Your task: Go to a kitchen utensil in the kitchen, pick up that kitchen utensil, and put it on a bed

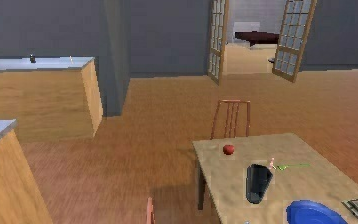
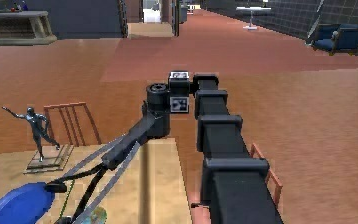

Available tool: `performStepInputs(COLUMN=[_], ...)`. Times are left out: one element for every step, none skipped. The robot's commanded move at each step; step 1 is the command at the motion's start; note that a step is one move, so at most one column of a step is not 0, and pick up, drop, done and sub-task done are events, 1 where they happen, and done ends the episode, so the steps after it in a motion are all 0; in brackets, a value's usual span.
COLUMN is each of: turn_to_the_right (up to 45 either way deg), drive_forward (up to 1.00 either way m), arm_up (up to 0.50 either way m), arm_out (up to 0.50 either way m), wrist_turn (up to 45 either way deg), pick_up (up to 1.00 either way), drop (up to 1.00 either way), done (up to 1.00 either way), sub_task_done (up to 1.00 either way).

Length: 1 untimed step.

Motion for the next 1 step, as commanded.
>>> performStepInputs(turn_to_the_right=[0.0], drive_forward=[0.00], arm_up=[0.00], arm_out=[0.00], wrist_turn=[-6.0], pick_up=[0.00], drop=[0.00], done=[0.00], sub_task_done=[0.00])
